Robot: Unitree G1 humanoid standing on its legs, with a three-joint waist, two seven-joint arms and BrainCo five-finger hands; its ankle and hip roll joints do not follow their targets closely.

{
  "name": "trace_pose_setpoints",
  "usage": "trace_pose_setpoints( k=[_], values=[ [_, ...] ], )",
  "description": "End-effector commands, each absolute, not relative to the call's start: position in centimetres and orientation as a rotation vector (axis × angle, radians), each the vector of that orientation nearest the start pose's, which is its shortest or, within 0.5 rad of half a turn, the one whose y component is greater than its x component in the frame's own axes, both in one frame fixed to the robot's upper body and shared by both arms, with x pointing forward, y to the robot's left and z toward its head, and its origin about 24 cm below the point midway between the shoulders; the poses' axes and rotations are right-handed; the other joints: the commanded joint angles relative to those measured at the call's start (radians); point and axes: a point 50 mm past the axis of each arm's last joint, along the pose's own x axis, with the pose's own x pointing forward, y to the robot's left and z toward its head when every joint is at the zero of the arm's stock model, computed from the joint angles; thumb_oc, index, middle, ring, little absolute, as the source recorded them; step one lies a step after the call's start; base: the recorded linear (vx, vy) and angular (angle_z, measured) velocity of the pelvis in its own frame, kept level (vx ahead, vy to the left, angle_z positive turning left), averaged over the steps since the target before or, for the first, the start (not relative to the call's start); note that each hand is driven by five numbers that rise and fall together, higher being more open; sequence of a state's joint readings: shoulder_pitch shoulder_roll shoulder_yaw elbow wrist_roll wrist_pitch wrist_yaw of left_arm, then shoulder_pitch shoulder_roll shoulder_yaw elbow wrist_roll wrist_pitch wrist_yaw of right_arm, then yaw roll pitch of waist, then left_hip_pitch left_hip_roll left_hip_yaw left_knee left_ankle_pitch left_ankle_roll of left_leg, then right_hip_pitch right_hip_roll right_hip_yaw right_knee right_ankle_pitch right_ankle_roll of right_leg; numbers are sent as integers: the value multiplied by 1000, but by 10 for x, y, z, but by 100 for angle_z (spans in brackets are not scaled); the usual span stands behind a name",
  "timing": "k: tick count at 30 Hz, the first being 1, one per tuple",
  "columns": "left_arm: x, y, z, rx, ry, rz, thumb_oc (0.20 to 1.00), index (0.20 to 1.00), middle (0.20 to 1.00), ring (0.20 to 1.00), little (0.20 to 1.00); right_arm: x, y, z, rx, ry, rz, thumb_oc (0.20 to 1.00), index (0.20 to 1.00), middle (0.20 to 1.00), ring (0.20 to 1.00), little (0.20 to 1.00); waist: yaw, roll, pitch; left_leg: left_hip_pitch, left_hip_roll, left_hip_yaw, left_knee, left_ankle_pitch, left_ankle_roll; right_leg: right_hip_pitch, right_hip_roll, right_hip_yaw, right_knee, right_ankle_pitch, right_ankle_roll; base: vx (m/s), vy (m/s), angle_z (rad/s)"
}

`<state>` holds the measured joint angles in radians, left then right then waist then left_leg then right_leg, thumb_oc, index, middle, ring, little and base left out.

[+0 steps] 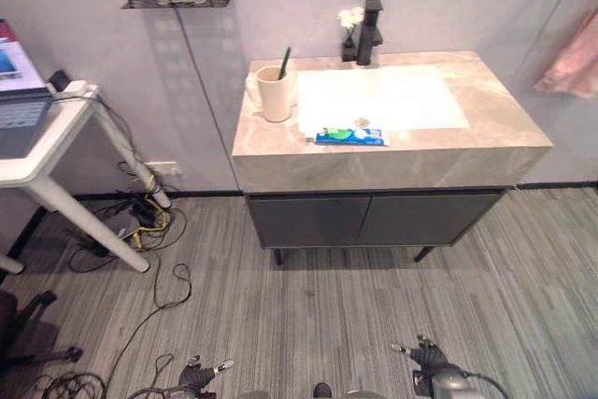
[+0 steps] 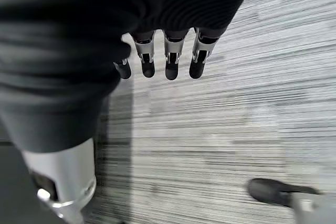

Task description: Put brush and paste in cup on sink, flatten towel.

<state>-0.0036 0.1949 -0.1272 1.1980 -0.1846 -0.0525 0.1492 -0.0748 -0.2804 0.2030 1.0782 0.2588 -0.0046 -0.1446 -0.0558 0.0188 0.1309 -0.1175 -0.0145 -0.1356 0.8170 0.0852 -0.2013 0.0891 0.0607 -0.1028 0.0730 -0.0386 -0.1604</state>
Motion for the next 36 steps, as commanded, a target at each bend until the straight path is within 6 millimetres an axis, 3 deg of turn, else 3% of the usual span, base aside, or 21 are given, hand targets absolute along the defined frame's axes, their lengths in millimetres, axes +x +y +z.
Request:
trace_pose_setpoints(
  k=[1, 3, 4, 6, 9, 11, 12, 14, 17, 18, 19, 20, 23, 24, 25, 28, 31, 32, 33, 36],
  values=[
    [115, 225, -154, 213, 1076, 227, 1000, 1000, 1000, 1000, 1000, 153, -253, -132, -238, 969, -249, 1000, 1000, 1000, 1000, 1000, 10, -2, 44, 124, 13, 44, -229, -147, 98, -31, -60, -5, -49, -71, 209, 155, 11, -41],
    [115, 225, -154, 213, 1076, 227, 1000, 1000, 1000, 1000, 1000, 153, -253, -132, -238, 969, -249, 1000, 1000, 1000, 1000, 1000, 11, -2, 47, 127, 14, 46, -229, -148, 99, -29, -59, -4, -50, -71, 209, 102, 24, 13],
    [109, 225, -156, 218, 1093, 229, 1000, 1000, 1000, 1000, 1000, 150, -255, -133, -247, 982, -251, 1000, 1000, 1000, 1000, 1000, 20, -6, 42, 93, 2, 49, -327, -232, 117, -22, -72, 10, -51, -86, 220, 149, 41, -11],
    [105, 225, -158, 219, 1110, 233, 1000, 1000, 1000, 1000, 1000, 150, -256, -133, -251, 986, -256, 1000, 1000, 1000, 1000, 1000, 32, -6, 47, 70, -17, 21, -447, -258, 122, -12, -72, 25, -44, -101, 226, 153, 45, -15],
    [101, 227, -159, 234, 1128, 233, 1000, 1000, 1000, 1000, 1000, 145, -257, -135, -250, 1006, -268, 1000, 1000, 1000, 1000, 1000, 39, -4, 54, 45, -48, -25, -549, -225, 110, 12, -68, 39, -55, -105, 235, 107, 52, -22],
    [102, 226, -159, 247, 1128, 223, 1000, 1000, 1000, 1000, 1000, 142, -257, -137, -251, 1019, -274, 1000, 1000, 1000, 1000, 1000, 37, -5, 58, 12, -54, 10, -555, -201, 108, 22, -74, 39, -63, -105, 239, 63, 99, -20],
    [99, 225, -160, 257, 1140, 212, 1000, 1000, 1000, 1000, 1000, 138, -257, -138, -252, 1032, -272, 1000, 1000, 1000, 1000, 1000, 35, 1, 57, 23, -34, 81, -597, -185, 114, 24, -73, 36, -59, -111, 238, 71, 148, -16],
    [93, 223, -162, 260, 1164, 205, 1000, 1000, 1000, 1000, 1000, 136, -255, -140, -250, 1042, -270, 1000, 1000, 1000, 1000, 1000, 37, 14, 47, 78, -29, 90, -664, -192, 133, 21, -72, 29, -40, -117, 241, 96, 203, -28],
    [88, 225, -163, 270, 1191, 206, 1000, 1000, 1000, 1000, 1000, 140, -250, -140, -242, 1037, -249, 1000, 1000, 1000, 1000, 1000, 34, 25, 39, 112, -22, 107, -692, -209, 160, -35, -90, -3, 117, -136, 266, 38, 148, -48],
    [91, 229, -162, 285, 1180, 206, 1000, 1000, 1000, 1000, 1000, 150, -247, -137, -250, 1007, -229, 1000, 1000, 1000, 1000, 1000, 31, 35, 53, 123, -9, 122, -694, -220, 185, -125, -111, -15, 285, -137, 299, 30, 135, -69],
    [92, 235, -160, 309, 1178, 214, 1000, 1000, 1000, 1000, 1000, 156, -243, -134, -258, 984, -207, 1000, 1000, 1000, 1000, 1000, 35, 34, 59, 129, -13, 122, -677, -245, 203, -161, -170, -29, 330, -118, 315, 19, 77, -67],
    [92, 235, -160, 309, 1178, 214, 1000, 1000, 1000, 1000, 1000, 156, -243, -134, -258, 984, -207, 1000, 1000, 1000, 1000, 1000, 34, 34, 59, 130, -13, 122, -677, -245, 203, -160, -170, -29, 330, -118, 315, 56, -54, -65],
    [91, 233, -161, 271, 1176, 245, 1000, 1000, 1000, 1000, 1000, 163, -245, -131, -278, 964, -198, 1000, 1000, 1000, 1000, 1000, 45, 45, 56, 127, 7, 113, -668, -262, 193, -205, -232, -49, 227, -76, 298, 53, -142, -2],
    [91, 233, -161, 264, 1177, 245, 1000, 1000, 1000, 1000, 1000, 167, -244, -129, -285, 952, -192, 1000, 1000, 1000, 1000, 1000, 46, 42, 57, 130, 15, 107, -664, -272, 184, -213, -252, -35, 174, -51, 305, 163, -290, -12],
    [90, 231, -161, 257, 1182, 251, 1000, 1000, 1000, 1000, 1000, 171, -244, -127, -298, 942, -177, 1000, 1000, 1000, 1000, 1000, 43, 35, 65, 145, 29, 90, -655, -297, 163, -250, -300, -10, 65, -1, 328, 146, -246, -12],
    [85, 232, -163, 245, 1201, 269, 1000, 1000, 1000, 1000, 1000, 173, -241, -127, -298, 941, -157, 1000, 1000, 1000, 1000, 1000, 40, 27, 70, 183, 57, 88, -660, -316, 140, -262, -328, -11, -7, 33, 349, 194, -258, -1],
    [77, 233, -165, 218, 1230, 296, 1000, 1000, 1000, 1000, 1000, 170, -237, -129, -298, 954, -129, 1000, 1000, 1000, 1000, 1000, 38, 2, 52, 256, 95, 91, -712, -320, 111, -263, -328, -41, -13, 60, 375, 375, -431, 2],
    [76, 232, -165, 207, 1232, 301, 1000, 1000, 1000, 1000, 1000, 168, -235, -131, -289, 958, -125, 1000, 1000, 1000, 1000, 1000, 39, -5, 46, 273, 111, 89, -734, -312, 104, -256, -318, -37, 0, 61, 373, 290, -431, 21],
    [79, 229, -165, 184, 1224, 307, 1000, 1000, 1000, 1000, 1000, 168, -236, -130, -283, 959, -136, 1000, 1000, 1000, 1000, 1000, 33, -7, 33, 278, 176, 81, -759, -281, 77, -271, -284, -43, 52, 42, 366, 290, -433, 36],
    [86, 224, -165, 170, 1209, 294, 1000, 1000, 1000, 1000, 1000, 165, -241, -131, -287, 969, -153, 1000, 1000, 1000, 1000, 1000, 21, 1, 31, 243, 216, 47, -728, -250, 70, -269, -257, -58, 94, 5, 342, 206, -374, 38]
  ],
)
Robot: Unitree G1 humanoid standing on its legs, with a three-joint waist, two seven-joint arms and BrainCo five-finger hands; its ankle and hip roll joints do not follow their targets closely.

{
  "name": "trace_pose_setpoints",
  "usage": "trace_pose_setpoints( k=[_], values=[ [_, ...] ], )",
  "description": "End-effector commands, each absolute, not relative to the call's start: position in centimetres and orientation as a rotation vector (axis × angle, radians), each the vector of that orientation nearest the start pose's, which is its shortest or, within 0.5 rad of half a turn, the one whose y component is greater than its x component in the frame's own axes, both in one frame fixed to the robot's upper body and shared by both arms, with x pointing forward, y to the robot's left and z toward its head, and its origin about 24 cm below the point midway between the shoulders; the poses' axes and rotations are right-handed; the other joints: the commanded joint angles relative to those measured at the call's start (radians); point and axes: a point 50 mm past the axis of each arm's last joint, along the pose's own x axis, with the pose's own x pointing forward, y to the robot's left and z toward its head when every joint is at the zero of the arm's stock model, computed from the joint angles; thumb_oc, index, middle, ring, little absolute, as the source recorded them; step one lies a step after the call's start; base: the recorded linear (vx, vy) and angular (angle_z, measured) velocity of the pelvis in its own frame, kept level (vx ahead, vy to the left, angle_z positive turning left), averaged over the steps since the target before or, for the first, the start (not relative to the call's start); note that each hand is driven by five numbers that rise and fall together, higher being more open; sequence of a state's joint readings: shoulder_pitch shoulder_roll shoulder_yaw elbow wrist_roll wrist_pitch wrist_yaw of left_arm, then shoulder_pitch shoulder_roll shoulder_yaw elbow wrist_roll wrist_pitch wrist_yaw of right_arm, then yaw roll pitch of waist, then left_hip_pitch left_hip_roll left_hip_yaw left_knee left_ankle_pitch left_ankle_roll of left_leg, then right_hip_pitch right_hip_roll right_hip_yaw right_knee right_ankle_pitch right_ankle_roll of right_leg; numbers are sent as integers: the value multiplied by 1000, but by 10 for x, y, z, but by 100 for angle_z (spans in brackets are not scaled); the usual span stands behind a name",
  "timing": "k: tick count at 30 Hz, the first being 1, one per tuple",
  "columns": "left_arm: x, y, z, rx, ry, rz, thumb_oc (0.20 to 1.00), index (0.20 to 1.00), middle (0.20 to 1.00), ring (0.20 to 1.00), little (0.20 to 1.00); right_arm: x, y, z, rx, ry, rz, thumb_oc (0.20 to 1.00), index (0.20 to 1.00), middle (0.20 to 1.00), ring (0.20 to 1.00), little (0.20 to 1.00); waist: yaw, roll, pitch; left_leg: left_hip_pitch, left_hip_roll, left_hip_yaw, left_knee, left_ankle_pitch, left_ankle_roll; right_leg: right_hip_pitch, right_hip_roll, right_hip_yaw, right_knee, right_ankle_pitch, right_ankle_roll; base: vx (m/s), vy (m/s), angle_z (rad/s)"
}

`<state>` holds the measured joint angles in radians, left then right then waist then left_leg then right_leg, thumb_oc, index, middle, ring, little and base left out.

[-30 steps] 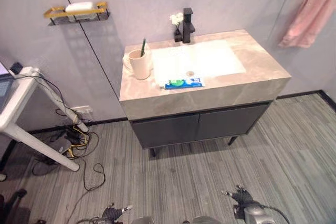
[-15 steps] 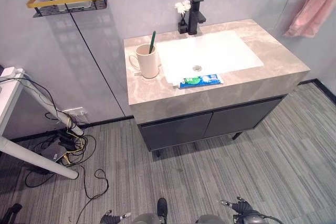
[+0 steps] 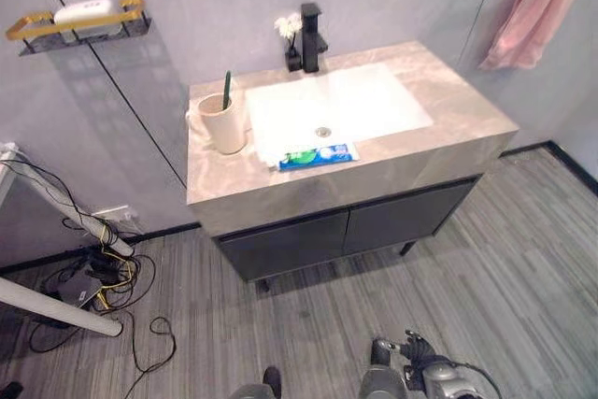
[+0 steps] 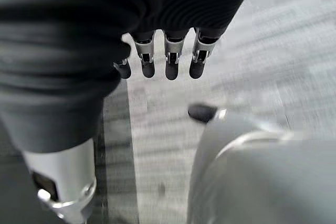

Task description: Put brush and paste in cup on sink, flatten towel.

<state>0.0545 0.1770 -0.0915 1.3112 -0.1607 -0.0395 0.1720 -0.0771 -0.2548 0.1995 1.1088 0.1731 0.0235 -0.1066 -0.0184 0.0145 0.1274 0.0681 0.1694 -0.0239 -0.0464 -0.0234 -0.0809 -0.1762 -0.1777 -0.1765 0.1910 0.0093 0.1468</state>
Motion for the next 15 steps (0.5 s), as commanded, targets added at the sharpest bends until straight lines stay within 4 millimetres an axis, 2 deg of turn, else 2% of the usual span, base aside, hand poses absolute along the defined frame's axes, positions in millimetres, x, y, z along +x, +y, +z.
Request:
trace_pose_setpoints(
  k=[1, 3, 4, 5, 6, 7, 9, 12, 15],
  values=[
    [91, 221, -164, 170, 1201, 281, 1000, 1000, 1000, 1000, 1000, 165, -244, -131, -286, 970, -173, 1000, 1000, 1000, 1000, 1000, -20, 5, 38, 25, 32, -67, 171, -124, -45, 6, -14, 4, -22, -60, 21, 157, -317, 41],
    [97, 217, -164, 179, 1185, 259, 1000, 1000, 1000, 1000, 1000, 157, -252, -132, -276, 995, -222, 1000, 1000, 1000, 1000, 1000, -25, 0, 45, -30, 19, -35, 242, -66, -38, 53, -8, -36, -48, -80, -3, 134, -252, 83],
    [100, 217, -163, 178, 1173, 252, 1000, 1000, 1000, 1000, 1000, 154, -255, -133, -274, 1006, -236, 1000, 1000, 1000, 1000, 1000, -20, -5, 49, -53, 2, -27, 247, -72, -37, 72, -5, -46, -65, -87, -11, 139, -202, 79],
    [102, 216, -163, 181, 1167, 246, 1000, 1000, 1000, 1000, 1000, 151, -258, -134, -279, 1016, -246, 1000, 1000, 1000, 1000, 1000, -14, -7, 51, -77, -25, -38, 235, -87, -36, 89, 0, -50, -80, -93, -13, 202, -176, 57],
    [101, 217, -162, 178, 1166, 250, 1000, 1000, 1000, 1000, 1000, 147, -262, -134, -294, 1036, -254, 1000, 1000, 1000, 1000, 1000, 1, 0, 52, -130, -49, -51, 177, -57, -41, 111, 16, -62, -96, -107, -18, 167, -122, 48],
    [101, 217, -162, 178, 1166, 250, 1000, 1000, 1000, 1000, 1000, 147, -262, -135, -294, 1036, -254, 1000, 1000, 1000, 1000, 1000, 0, 0, 52, -129, -48, -52, 175, -56, -42, 112, 16, -63, -96, -108, -18, 149, -79, 62],
    [99, 223, -162, 172, 1170, 289, 1000, 1000, 1000, 1000, 1000, 152, -264, -132, -309, 1025, -285, 1000, 1000, 1000, 1000, 1000, 31, 10, 78, -231, -51, -67, 108, 19, -55, 138, 43, -68, -91, -143, -28, 124, -34, 34],
    [91, 226, -163, 168, 1195, 315, 1000, 1000, 1000, 1000, 1000, 150, -262, -134, -308, 1031, -289, 1000, 1000, 1000, 1000, 1000, 41, 17, 81, -229, -37, -62, 75, 37, -59, 158, 51, -71, -81, -160, -26, 151, 48, 17],
    [72, 227, -167, 166, 1253, 339, 1000, 1000, 1000, 1000, 1000, 145, -256, -137, -312, 1041, -279, 1000, 1000, 1000, 1000, 1000, 45, 26, 64, -181, -21, -27, 47, 46, -55, 188, 40, -78, -75, -153, -8, 180, 179, -42]
  ],
)
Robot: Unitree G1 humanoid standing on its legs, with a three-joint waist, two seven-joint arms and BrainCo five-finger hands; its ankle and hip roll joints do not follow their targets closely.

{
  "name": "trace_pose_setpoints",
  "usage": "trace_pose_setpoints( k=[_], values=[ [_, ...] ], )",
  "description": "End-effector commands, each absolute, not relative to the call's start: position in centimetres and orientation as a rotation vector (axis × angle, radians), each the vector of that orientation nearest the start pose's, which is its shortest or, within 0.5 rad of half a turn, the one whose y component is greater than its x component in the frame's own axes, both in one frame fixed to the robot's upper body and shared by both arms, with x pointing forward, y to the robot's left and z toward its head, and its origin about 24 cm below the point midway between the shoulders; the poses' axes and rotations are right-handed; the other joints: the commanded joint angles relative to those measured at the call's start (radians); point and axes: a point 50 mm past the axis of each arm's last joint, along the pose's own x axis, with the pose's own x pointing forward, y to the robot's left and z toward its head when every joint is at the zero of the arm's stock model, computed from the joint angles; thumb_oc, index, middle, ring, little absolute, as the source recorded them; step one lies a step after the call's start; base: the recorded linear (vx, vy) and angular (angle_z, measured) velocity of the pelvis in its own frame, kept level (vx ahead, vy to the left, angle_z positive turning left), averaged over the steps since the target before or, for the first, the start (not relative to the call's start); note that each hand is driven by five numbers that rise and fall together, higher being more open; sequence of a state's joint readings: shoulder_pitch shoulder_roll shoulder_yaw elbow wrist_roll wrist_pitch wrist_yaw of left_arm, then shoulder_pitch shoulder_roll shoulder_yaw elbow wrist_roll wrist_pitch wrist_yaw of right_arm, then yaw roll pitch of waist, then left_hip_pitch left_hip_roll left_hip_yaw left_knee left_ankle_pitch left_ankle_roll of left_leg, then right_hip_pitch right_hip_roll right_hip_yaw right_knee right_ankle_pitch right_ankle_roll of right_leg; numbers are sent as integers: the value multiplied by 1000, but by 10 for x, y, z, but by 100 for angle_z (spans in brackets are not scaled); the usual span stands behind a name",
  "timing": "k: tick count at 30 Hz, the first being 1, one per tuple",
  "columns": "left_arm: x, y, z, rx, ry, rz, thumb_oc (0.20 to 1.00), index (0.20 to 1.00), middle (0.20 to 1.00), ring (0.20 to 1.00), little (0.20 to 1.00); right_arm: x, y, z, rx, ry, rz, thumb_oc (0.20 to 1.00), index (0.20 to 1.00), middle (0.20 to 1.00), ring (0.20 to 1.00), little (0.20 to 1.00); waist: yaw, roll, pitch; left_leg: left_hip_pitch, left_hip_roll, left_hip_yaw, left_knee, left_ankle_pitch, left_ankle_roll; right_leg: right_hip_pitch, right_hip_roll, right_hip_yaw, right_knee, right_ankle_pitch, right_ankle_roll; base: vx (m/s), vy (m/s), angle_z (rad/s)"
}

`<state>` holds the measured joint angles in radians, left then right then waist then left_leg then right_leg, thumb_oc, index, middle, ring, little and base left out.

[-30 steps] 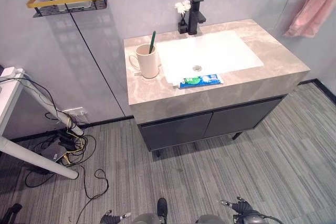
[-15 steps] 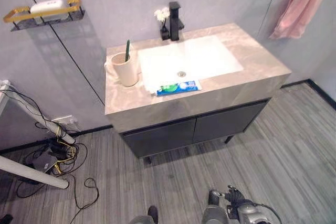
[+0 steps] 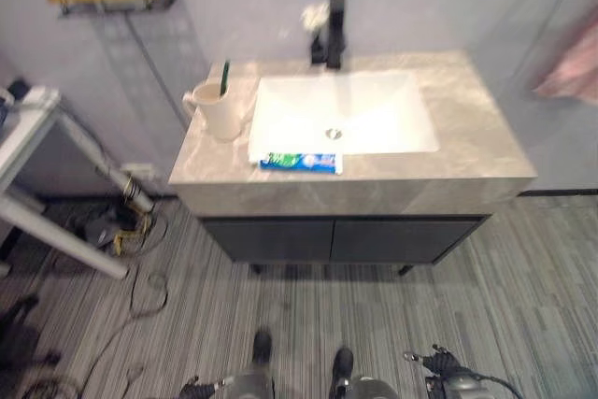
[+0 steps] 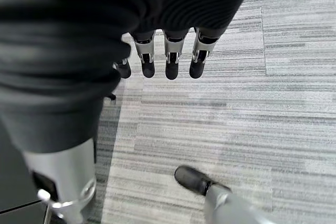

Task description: Put brush and paste in cup on sink, flatten towel.

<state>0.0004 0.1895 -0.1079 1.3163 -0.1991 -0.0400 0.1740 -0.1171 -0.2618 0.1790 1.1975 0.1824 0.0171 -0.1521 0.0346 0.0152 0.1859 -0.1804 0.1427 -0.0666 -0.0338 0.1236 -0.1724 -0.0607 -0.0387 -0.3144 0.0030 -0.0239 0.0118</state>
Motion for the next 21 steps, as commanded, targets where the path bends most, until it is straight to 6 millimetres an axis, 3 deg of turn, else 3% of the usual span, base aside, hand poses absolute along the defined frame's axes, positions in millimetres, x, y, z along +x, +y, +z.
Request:
trace_pose_setpoints(
  k=[1, 4, 5, 6, 8, 11, 12, 14, 16, 21],
  values=[
    [67, 227, -168, 163, 1267, 344, 1000, 1000, 1000, 1000, 1000, 143, -254, -139, -313, 1048, -275, 1000, 1000, 1000, 1000, 1000, -2, 21, -1, 79, 0, 19, 45, -116, 41, 77, -112, 60, 116, -112, 136, 163, 195, -48],
    [63, 231, -168, 151, 1280, 364, 1000, 1000, 1000, 1000, 1000, 144, -248, -140, -309, 1047, -252, 1000, 1000, 1000, 1000, 1000, 10, 14, -3, 96, -16, 24, 78, -155, 63, 56, -138, 74, 207, -109, 156, 112, 190, -35],
    [67, 235, -166, 150, 1269, 378, 1000, 1000, 1000, 1000, 1000, 151, -241, -139, -300, 1028, -229, 1000, 1000, 1000, 1000, 1000, 3, 15, 21, 117, -25, 37, 105, -180, 93, -26, -160, 118, 394, -74, 187, 56, 98, -19],
    [76, 242, -163, 168, 1239, 390, 1000, 1000, 1000, 1000, 1000, 159, -234, -137, -344, 1006, -179, 1000, 1000, 1000, 1000, 1000, 1, 11, 26, 126, -28, 30, 108, -196, 93, -55, -180, 136, 360, -70, 191, 83, 56, -22],
    [83, 249, -160, 170, 1210, 424, 1000, 1000, 1000, 1000, 1000, 164, -236, -134, -385, 990, -158, 1000, 1000, 1000, 1000, 1000, -1, 10, 27, 138, -21, 34, 99, -197, 79, -55, -210, 98, 253, -43, 182, 79, -94, -18],
    [85, 248, -159, 146, 1202, 434, 1000, 1000, 1000, 1000, 1000, 164, -236, -134, -385, 995, -152, 1000, 1000, 1000, 1000, 1000, -5, 2, 21, 145, -19, 32, 92, -193, 69, -30, -203, 89, 164, -40, 178, 125, -129, -1],
    [86, 249, -159, 136, 1193, 446, 1000, 1000, 1000, 1000, 1000, 160, -237, -137, -424, 1018, -128, 1000, 1000, 1000, 1000, 1000, 3, -6, 2, 161, 11, 46, 51, -171, 44, 1, -196, 45, 106, -30, 183, 157, -187, 12],
    [85, 247, -160, 124, 1193, 458, 1000, 1000, 1000, 1000, 1000, 160, -238, -136, -429, 1017, -135, 1000, 1000, 1000, 1000, 1000, 1, -8, -6, 166, 31, 48, 25, -152, 29, 14, -181, 32, 83, -28, 180, 145, -179, 18],
    [88, 237, -161, 87, 1176, 457, 1000, 1000, 1000, 1000, 1000, 155, -245, -136, -431, 1020, -167, 1000, 1000, 1000, 1000, 1000, -6, -4, -15, 173, 74, 66, -25, -104, -10, 60, -153, -16, 37, -38, 172, 120, -160, 25],
    [99, 234, -158, 61, 1110, 505, 1000, 1000, 1000, 1000, 1000, 143, -257, -138, -405, 1058, -253, 1000, 1000, 1000, 1000, 1000, -19, 5, -14, 152, 84, 148, -30, -61, -18, 94, -154, -75, 1, -37, 164, 53, -50, 33]
  ],
)
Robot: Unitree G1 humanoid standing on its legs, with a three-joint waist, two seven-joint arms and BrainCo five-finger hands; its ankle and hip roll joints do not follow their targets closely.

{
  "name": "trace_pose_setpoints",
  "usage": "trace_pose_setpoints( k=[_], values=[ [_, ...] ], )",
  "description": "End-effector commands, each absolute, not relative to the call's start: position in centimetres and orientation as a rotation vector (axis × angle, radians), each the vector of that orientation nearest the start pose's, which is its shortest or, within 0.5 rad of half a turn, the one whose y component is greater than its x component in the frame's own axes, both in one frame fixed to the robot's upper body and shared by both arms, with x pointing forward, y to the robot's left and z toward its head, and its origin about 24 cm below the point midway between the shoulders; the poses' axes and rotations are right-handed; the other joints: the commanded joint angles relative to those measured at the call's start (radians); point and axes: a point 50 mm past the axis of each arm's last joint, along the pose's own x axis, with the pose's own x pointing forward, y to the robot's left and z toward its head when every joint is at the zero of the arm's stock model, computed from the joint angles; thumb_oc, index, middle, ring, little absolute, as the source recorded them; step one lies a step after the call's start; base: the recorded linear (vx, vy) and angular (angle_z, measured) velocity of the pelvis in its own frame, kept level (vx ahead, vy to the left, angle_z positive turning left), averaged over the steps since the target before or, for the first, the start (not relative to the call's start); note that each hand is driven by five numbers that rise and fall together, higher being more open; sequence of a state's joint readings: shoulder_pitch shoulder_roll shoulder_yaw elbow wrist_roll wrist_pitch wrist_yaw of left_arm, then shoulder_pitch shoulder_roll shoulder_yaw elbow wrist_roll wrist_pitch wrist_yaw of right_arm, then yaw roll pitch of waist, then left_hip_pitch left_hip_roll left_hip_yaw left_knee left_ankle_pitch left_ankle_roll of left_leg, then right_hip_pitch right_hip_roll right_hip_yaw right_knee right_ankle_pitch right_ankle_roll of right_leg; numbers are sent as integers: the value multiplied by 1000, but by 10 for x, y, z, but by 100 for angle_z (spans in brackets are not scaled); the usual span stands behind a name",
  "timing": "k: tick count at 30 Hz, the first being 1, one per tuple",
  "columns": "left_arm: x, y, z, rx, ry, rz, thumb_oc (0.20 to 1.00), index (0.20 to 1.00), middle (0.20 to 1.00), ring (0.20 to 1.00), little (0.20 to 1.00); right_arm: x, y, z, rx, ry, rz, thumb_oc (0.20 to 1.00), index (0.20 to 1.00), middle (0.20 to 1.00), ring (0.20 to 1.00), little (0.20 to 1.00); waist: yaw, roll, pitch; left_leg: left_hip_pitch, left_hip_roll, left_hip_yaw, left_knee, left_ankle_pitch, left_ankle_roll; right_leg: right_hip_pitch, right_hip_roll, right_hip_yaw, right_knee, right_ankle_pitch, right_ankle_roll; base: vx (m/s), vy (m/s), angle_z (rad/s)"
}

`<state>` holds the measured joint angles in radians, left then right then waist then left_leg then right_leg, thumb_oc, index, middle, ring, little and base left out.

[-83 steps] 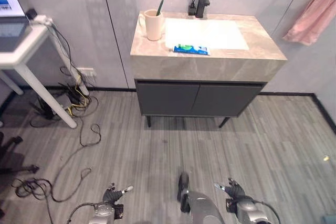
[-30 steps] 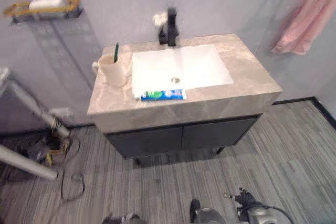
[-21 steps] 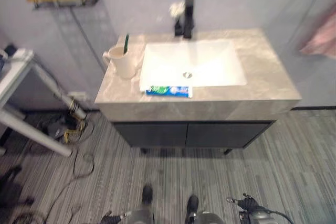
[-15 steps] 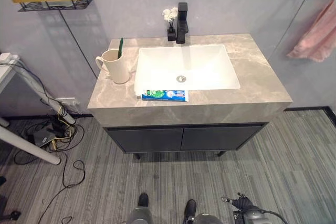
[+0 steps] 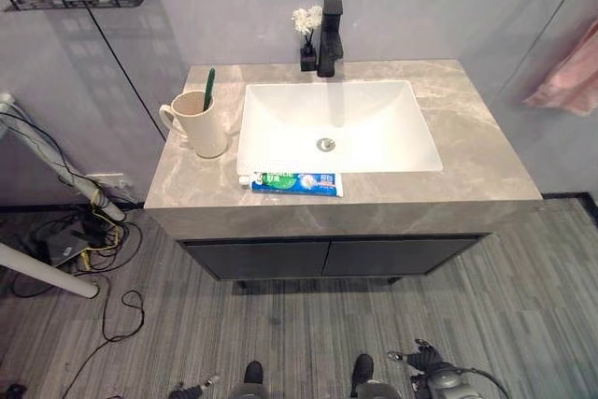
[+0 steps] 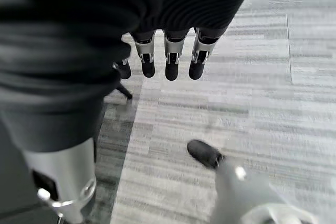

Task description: Put brush and paste in cup on sink, flatten towel.

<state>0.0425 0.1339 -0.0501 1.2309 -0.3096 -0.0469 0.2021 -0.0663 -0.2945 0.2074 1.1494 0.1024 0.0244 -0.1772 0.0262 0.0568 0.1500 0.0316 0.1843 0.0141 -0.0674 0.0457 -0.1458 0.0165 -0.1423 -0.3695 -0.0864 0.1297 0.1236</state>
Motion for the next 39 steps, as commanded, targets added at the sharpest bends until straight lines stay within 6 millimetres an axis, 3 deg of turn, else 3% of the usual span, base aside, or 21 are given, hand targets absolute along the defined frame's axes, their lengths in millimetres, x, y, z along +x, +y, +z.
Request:
trace_pose_setpoints(
  k=[1, 6, 8, 9, 14, 15, 17, 20, 22, 25, 33, 39],
  values=[
    [100, 238, -156, 56, 1085, 550, 1000, 1000, 1000, 1000, 1000, 140, -258, -139, -400, 1066, -275, 1000, 1000, 1000, 1000, 1000, -8, -28, 15, -56, 39, 74, -7, 14, -47, 29, -47, -30, 56, -178, 57, 73, -9, 36],
    [112, 265, -138, 51, 923, 738, 1000, 1000, 1000, 1000, 1000, 139, -260, -139, -354, 1058, -359, 1000, 1000, 1000, 1000, 1000, -2, -14, 14, -39, 28, 72, -20, -5, -43, 47, -43, -14, 13, -161, 66, 32, 24, 3],
    [124, 290, -111, 35, 704, 892, 1000, 1000, 1000, 1000, 1000, 137, -261, -138, -346, 1047, -382, 1000, 1000, 1000, 1000, 1000, 6, -16, 18, -28, 20, 64, -20, -17, -35, 52, -51, 0, 19, -160, 71, 36, 60, -7],
    [124, 290, -111, 35, 704, 892, 1000, 1000, 1000, 1000, 1000, 137, -260, -138, -346, 1047, -382, 1000, 1000, 1000, 1000, 1000, 5, -16, 16, -32, 19, 63, -20, -15, -34, 49, -52, -1, 19, -158, 72, 15, 32, -2],
    [126, 327, -66, 33, 426, 1123, 1000, 1000, 1000, 1000, 1000, 124, -261, -143, -332, 1082, -417, 1000, 1000, 1000, 1000, 1000, 25, -29, 15, -14, 17, 57, -20, -30, -34, 69, -59, 7, 11, -165, 77, 13, 1, -2],
    [126, 327, -66, 33, 426, 1123, 1000, 1000, 1000, 1000, 1000, 124, -261, -143, -332, 1082, -417, 1000, 1000, 1000, 1000, 1000, 25, -29, 15, -13, 17, 57, -20, -30, -34, 69, -59, 7, 11, -165, 77, 41, 0, -7],
    [136, 336, -38, 92, 281, 1142, 1000, 1000, 1000, 1000, 1000, 118, -262, -145, -332, 1104, -426, 1000, 1000, 1000, 1000, 1000, 33, -36, 11, -5, 18, 54, -20, -36, -36, 78, -60, 13, 8, -168, 79, 46, 0, -5],
    [154, 340, -1, 185, 101, 1099, 1000, 1000, 1000, 1000, 1000, 114, -261, -147, -327, 1119, -420, 1000, 1000, 1000, 1000, 1000, 41, -41, 10, 4, 19, 51, -20, -42, -37, 90, -60, 14, 8, -172, 78, 11, -1, 0],
    [177, 330, 39, 347, -82, 936, 1000, 1000, 1000, 1000, 1000, 111, -256, -149, -297, 1117, -411, 1000, 1000, 1000, 1000, 1000, 44, -45, 13, 11, 18, 50, -20, -50, -38, 96, -64, 14, 5, -170, 81, 0, 0, 0],
    [187, 321, 49, 492, -114, 798, 1000, 1000, 1000, 1000, 1000, 111, -255, -149, -283, 1116, -405, 1000, 1000, 1000, 1000, 1000, 44, -45, 18, 13, 15, 53, -20, -54, -36, 95, -68, 14, 5, -164, 84, 0, 0, 0],
    [209, 294, 53, 816, -119, 399, 1000, 1000, 1000, 1000, 1000, 111, -260, -148, -296, 1122, -395, 1000, 1000, 1000, 1000, 1000, 20, -41, 16, 20, 6, 80, -20, -70, -31, 79, -80, 30, 3, -148, 96, 0, 37, -6],
    [213, 291, 60, 932, -145, 290, 1000, 1000, 1000, 1000, 1000, 104, -267, -148, -300, 1148, -423, 1000, 1000, 1000, 1000, 1000, 5, -42, 16, 20, -1, 99, -20, -80, -25, 59, -86, 47, 3, -134, 106, 2, 38, -9]
  ],
)
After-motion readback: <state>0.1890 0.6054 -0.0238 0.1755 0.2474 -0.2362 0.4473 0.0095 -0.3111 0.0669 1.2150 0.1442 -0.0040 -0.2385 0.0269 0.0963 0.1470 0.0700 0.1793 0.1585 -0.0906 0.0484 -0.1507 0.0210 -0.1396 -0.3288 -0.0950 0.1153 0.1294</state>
